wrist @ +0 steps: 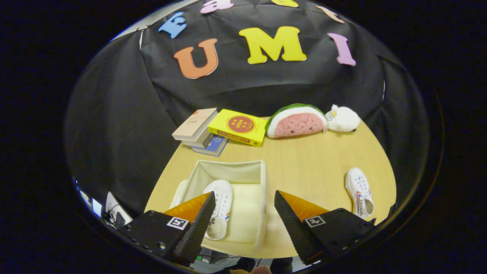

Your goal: Open the storage box then place both shoes into the box .Put the left shoe in first, then the right shoe, with the right side of both shoes facing outward in a uniform manner.

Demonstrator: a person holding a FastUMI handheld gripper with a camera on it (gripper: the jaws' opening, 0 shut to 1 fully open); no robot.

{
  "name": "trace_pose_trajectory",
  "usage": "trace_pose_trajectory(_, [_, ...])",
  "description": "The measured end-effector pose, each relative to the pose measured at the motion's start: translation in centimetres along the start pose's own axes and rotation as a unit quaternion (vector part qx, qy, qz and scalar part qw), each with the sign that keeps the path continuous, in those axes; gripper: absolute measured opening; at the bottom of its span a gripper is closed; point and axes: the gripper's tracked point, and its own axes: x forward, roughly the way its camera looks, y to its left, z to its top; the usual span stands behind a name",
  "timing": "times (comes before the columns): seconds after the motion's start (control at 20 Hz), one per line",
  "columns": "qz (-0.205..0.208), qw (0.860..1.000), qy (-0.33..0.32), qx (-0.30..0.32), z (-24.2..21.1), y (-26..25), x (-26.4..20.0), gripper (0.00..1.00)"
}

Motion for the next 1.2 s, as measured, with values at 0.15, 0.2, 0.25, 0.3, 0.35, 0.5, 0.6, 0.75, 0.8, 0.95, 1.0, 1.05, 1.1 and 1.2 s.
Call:
trace_pose_trajectory(0.15, [-0.023, 0.999, -0.030, 0.001, 0.8, -5.1, -2.8, 0.94])
trace_pose_trajectory(0.2, [-0.034, 0.999, -0.035, 0.005, 0.9, -7.2, -3.5, 0.94])
trace_pose_trajectory(0.25, [-0.045, 0.998, -0.039, 0.009, 0.8, -9.5, -4.2, 0.94])
trace_pose_trajectory(0.3, [-0.056, 0.997, -0.041, 0.016, 0.5, -11.8, -4.8, 0.94])
trace_pose_trajectory(0.35, [-0.069, 0.997, -0.042, 0.022, 0.0, -14.0, -5.3, 0.94])
trace_pose_trajectory(0.5, [-0.094, 0.994, -0.033, 0.046, -1.5, -21.0, -6.1, 0.94])
trace_pose_trajectory(0.6, [-0.095, 0.994, -0.011, 0.049, -3.0, -25.1, -5.5, 0.94])
trace_pose_trajectory(0.75, [-0.102, 0.993, 0.039, 0.048, -5.8, -30.6, -3.3, 0.94])
trace_pose_trajectory(0.8, [-0.103, 0.992, 0.057, 0.049, -6.8, -32.1, -2.4, 0.94])
trace_pose_trajectory(0.95, [-0.107, 0.988, 0.109, 0.026, -9.1, -36.2, 0.3, 0.94])
trace_pose_trajectory(1.0, [-0.103, 0.986, 0.128, 0.027, -9.8, -37.1, 1.3, 0.94])
trace_pose_trajectory(1.05, [-0.094, 0.984, 0.146, 0.036, -10.4, -37.6, 2.4, 0.94])
trace_pose_trajectory(1.1, [-0.088, 0.981, 0.166, 0.043, -11.1, -38.4, 3.5, 0.94])
trace_pose_trajectory(1.2, [-0.082, 0.977, 0.189, 0.050, -11.6, -39.7, 5.2, 0.94])
